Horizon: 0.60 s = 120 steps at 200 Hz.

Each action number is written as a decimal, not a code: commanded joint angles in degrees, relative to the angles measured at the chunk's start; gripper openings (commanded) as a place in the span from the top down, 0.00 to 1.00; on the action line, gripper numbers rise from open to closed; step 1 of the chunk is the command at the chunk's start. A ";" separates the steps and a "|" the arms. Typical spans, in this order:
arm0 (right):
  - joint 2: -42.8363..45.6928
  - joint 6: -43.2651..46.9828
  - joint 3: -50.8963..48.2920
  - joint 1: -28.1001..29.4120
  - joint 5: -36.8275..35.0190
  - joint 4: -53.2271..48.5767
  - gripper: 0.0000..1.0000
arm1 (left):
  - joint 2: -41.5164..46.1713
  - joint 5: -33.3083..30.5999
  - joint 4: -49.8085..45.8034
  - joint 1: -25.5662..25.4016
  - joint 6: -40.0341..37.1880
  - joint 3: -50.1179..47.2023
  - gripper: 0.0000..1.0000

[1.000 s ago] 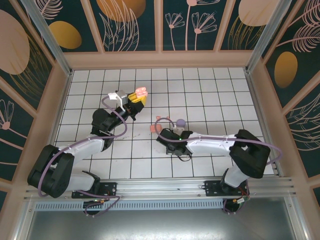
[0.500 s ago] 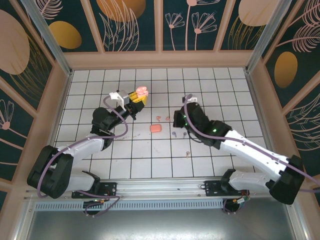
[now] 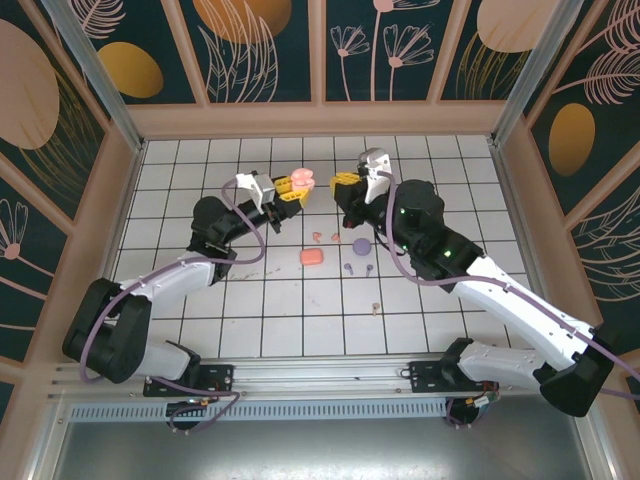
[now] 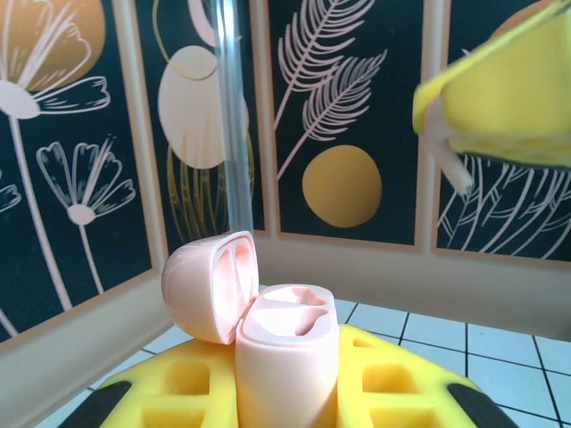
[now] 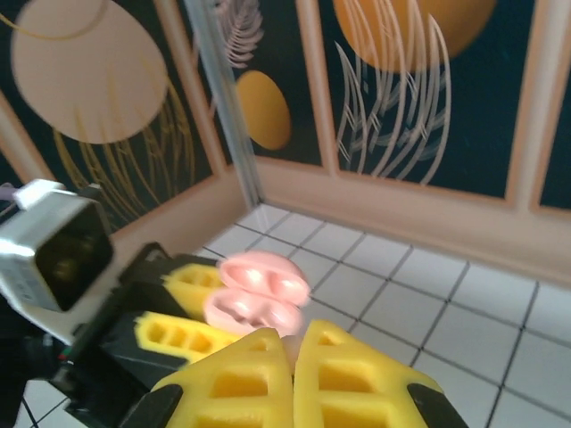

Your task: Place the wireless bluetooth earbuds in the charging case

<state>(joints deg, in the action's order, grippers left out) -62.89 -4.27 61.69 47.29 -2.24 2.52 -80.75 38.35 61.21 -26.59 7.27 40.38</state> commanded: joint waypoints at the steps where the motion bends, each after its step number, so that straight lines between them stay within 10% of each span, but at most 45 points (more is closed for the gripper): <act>1: -0.75 5.32 1.15 -0.66 5.40 7.11 0.98 | -0.81 4.36 -0.77 -0.56 -2.51 2.82 1.00; 120: -0.46 2.62 -1.11 -0.88 12.00 11.43 1.00 | 2.31 -7.62 2.51 -2.33 -19.39 0.71 1.00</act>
<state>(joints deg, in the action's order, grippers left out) -64.66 -0.56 61.71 46.81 7.66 8.78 -80.05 32.21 60.16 -28.69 -9.34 41.34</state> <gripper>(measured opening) 0.061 0.213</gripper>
